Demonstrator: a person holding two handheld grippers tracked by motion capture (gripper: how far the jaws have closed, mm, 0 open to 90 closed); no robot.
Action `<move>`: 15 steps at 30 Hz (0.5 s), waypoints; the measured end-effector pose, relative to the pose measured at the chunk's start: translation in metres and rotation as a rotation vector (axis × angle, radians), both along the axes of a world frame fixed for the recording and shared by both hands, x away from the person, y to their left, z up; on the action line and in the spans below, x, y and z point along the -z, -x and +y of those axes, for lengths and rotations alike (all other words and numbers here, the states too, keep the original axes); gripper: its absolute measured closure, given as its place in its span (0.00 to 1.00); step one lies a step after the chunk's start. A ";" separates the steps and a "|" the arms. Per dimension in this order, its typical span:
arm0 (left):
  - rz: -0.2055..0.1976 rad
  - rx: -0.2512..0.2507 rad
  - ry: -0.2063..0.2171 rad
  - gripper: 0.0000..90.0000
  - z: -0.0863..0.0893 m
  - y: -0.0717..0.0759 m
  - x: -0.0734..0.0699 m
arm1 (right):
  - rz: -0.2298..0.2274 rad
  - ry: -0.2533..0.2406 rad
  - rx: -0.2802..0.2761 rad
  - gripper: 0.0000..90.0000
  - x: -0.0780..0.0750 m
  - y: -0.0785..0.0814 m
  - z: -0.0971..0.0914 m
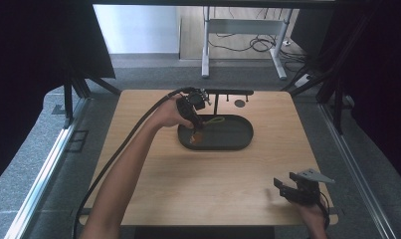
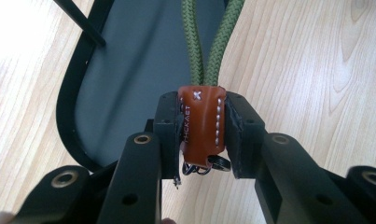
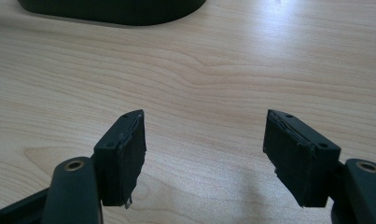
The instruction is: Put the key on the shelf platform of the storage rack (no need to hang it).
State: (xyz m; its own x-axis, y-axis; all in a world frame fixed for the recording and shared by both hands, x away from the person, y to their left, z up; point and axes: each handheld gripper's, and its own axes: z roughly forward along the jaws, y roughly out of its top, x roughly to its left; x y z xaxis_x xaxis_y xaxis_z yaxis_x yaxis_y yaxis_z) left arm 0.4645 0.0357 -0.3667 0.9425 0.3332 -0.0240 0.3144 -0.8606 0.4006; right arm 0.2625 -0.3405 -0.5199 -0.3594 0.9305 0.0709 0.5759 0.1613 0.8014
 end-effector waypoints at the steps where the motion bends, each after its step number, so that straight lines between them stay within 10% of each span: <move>1: 0.002 -0.001 0.005 0.77 0.000 -0.001 0.000 | 0.000 0.000 0.000 0.33 0.000 0.000 0.000; 15: 0.014 0.001 -0.023 0.77 -0.014 -0.013 0.010 | 0.003 -0.002 0.003 0.33 0.001 0.000 -0.001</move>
State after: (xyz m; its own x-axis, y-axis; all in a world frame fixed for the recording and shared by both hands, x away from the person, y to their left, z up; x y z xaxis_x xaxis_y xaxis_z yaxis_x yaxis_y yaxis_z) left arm 0.4779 0.0221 -0.3765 0.9424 0.3332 -0.0293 0.3192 -0.8698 0.3763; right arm 0.2625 -0.3416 -0.5212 -0.3565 0.9314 0.0739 0.5790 0.1581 0.7998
